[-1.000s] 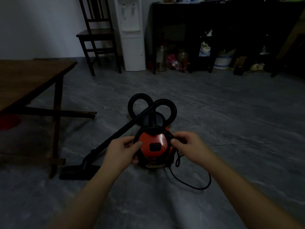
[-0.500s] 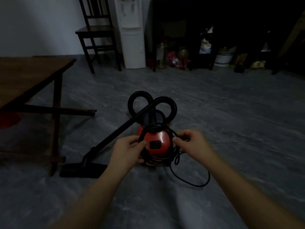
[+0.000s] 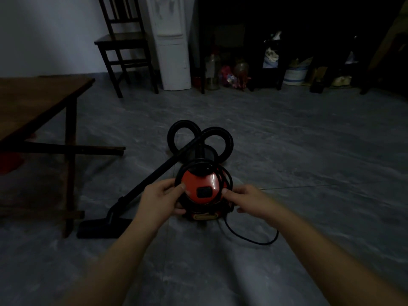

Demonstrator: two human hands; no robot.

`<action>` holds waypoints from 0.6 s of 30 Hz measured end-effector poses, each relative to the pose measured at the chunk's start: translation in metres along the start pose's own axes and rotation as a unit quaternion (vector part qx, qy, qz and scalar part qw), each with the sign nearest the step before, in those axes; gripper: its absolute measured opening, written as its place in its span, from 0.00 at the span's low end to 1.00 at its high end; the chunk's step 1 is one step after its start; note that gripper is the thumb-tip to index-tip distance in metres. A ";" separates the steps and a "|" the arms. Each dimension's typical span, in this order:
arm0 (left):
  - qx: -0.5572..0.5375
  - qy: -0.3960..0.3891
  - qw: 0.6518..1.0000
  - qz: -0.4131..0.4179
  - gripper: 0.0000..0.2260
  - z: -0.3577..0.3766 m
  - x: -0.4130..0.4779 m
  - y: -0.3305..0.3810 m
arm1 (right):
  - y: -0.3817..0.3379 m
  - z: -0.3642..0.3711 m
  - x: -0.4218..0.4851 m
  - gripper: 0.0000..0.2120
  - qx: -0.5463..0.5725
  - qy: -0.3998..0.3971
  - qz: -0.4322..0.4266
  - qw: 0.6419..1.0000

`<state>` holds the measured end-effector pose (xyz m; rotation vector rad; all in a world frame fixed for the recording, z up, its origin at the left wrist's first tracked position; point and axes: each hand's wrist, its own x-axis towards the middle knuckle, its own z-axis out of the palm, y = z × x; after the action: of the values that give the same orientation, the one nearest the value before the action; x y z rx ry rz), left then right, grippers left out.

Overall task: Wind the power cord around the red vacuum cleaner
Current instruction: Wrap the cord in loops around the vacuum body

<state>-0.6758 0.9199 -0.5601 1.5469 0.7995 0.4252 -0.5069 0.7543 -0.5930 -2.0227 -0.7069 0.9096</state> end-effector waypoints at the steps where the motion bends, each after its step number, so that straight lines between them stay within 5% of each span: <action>1: -0.001 -0.002 1.000 -0.005 0.05 -0.001 0.001 0.000 | -0.001 0.000 0.000 0.24 0.014 -0.004 0.003 1.000; 5: 0.001 -0.010 1.000 -0.029 0.06 -0.001 0.003 -0.001 | -0.008 0.001 -0.003 0.12 0.077 0.001 -0.033 0.996; 18: 0.089 -0.069 0.993 -0.030 0.05 0.004 -0.003 -0.002 | -0.006 0.003 0.000 0.08 -0.007 0.109 -0.105 0.988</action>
<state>-0.6753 0.9149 -0.5623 1.6929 0.7908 0.2031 -0.5100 0.7588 -0.5890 -1.9783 -0.7854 0.5530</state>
